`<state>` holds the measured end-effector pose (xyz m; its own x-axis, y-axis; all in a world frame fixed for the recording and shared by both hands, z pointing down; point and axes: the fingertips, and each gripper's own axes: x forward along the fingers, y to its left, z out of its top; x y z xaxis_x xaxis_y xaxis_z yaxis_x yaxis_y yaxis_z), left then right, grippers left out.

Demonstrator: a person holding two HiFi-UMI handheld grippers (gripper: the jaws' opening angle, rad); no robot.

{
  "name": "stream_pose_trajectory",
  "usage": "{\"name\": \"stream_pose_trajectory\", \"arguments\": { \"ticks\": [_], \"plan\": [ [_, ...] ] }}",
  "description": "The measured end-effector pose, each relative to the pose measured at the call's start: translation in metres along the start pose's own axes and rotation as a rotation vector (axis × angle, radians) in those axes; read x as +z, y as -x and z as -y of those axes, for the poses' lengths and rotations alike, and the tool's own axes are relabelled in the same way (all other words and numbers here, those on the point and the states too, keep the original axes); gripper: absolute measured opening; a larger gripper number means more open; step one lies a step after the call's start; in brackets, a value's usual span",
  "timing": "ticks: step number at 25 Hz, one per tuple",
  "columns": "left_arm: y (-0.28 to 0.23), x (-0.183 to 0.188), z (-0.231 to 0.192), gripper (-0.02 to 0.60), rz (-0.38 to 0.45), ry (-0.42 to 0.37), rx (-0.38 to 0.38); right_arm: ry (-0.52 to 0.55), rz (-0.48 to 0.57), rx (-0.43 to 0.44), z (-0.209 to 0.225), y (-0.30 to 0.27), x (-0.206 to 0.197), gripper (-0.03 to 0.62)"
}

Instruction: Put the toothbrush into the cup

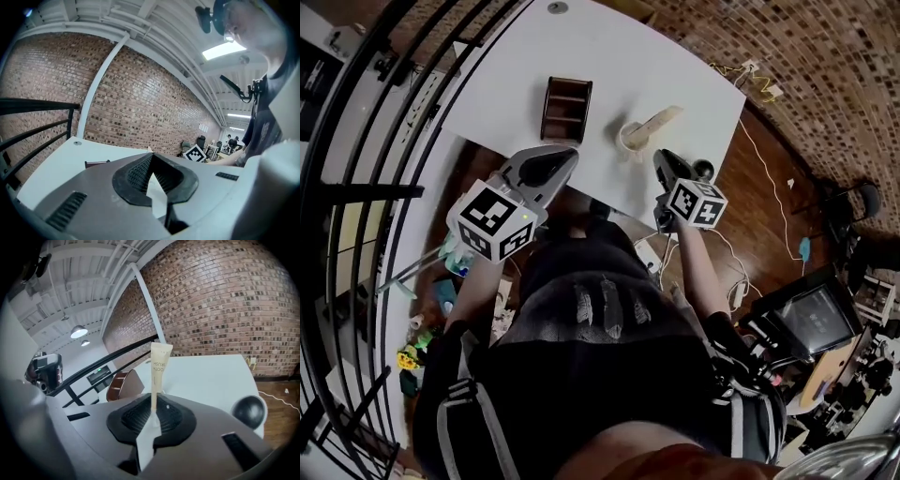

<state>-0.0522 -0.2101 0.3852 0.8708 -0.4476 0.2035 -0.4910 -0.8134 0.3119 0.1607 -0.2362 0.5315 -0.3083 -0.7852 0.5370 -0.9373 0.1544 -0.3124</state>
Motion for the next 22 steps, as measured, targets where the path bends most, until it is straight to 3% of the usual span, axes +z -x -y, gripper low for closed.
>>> {"name": "stream_pose_trajectory", "arguments": {
  "ticks": [1, 6, 9, 12, 22],
  "plan": [
    [0.0, -0.004, 0.002, -0.003, -0.004, 0.007, -0.014, 0.005, 0.001, -0.012, -0.002, 0.006, -0.003, 0.001],
    [-0.007, -0.02, 0.022, -0.003, -0.031, 0.033, -0.106, -0.064, 0.034, -0.017, -0.012, 0.043, -0.012, 0.0],
    [-0.007, -0.014, 0.03, -0.003, -0.009, 0.035, -0.139, -0.175, 0.113, 0.033, -0.021, 0.066, 0.001, 0.0],
    [-0.006, -0.01, 0.032, -0.003, 0.007, 0.037, -0.148, -0.222, 0.177, 0.098, -0.034, 0.082, 0.019, 0.0],
    [-0.014, 0.002, 0.034, -0.003, 0.025, 0.022, -0.067, -0.01, 0.253, 0.291, -0.079, 0.094, 0.077, 0.0]
  ]
}}
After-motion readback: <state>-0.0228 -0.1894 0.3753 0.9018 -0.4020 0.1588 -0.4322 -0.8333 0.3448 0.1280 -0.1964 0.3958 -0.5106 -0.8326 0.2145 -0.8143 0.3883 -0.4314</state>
